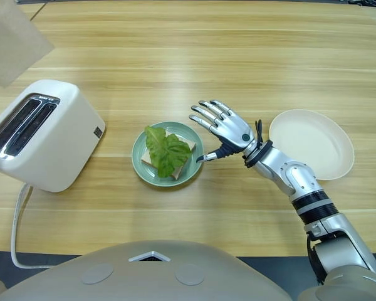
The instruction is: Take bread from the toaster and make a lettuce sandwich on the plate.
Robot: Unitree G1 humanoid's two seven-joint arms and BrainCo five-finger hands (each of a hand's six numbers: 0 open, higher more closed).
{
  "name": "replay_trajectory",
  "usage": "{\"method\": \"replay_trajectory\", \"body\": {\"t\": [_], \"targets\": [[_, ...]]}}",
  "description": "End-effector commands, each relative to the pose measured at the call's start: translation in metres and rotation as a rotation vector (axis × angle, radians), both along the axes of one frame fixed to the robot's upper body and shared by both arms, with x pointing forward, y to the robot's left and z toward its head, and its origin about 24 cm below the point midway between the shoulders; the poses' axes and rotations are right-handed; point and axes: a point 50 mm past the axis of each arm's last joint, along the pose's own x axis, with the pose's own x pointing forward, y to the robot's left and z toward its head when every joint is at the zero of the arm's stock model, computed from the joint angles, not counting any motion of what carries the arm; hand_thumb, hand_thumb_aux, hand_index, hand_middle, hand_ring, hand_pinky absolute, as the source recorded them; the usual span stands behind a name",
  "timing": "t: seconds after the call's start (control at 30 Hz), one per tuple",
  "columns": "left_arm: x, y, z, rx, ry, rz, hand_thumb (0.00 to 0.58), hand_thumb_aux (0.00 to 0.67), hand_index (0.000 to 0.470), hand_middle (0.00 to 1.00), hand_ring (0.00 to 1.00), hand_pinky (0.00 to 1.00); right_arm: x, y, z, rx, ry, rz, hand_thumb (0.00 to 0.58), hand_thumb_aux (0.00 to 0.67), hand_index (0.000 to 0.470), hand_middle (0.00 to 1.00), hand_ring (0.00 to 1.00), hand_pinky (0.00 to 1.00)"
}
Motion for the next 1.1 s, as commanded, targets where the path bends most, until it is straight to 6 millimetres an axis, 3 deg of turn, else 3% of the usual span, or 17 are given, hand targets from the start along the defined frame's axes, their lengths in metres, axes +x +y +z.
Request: {"method": "replay_trajectory", "body": {"t": [0.03,0.17,0.37,0.67,0.8,1.1], "targets": [[0.016,-0.021,0.000,-0.070,0.002,-0.119,0.580,0.670,0.470,0.00,0.00,0.00,0.009,-0.001,0.006,0.011,-0.026,-0.037,0.000,0.000,0.000,0.00,0.00,0.00],[0.037,-0.064,-0.030,-0.141,0.156,-0.354,0.580,0.670,0.470,0.00,0.00,0.00,0.025,-0.018,0.020,0.108,-0.059,-0.167,0.000,0.000,0.000,0.00,0.00,0.00],[0.066,-0.114,-0.079,-0.053,0.290,-0.661,0.580,0.670,0.470,0.00,0.00,0.00,0.037,-0.039,0.047,0.320,-0.076,-0.259,0.000,0.000,0.000,0.00,0.00,0.00],[0.081,-0.152,-0.133,0.170,0.421,-1.012,0.580,0.670,0.470,0.00,0.00,0.00,0.033,-0.030,0.053,0.366,-0.026,-0.128,0.000,0.000,0.000,0.00,0.00,0.00],[0.078,-0.160,-0.140,0.226,0.488,-1.125,0.580,0.670,0.470,0.00,0.00,0.00,0.023,-0.023,0.054,0.358,-0.006,-0.038,0.000,0.000,0.000,0.00,0.00,0.00],[0.084,-0.170,-0.133,0.268,0.620,-1.225,0.580,0.670,0.470,0.00,0.00,0.00,0.008,-0.015,0.058,0.403,0.065,0.072,0.000,0.000,0.000,0.00,0.00,0.00]]}}
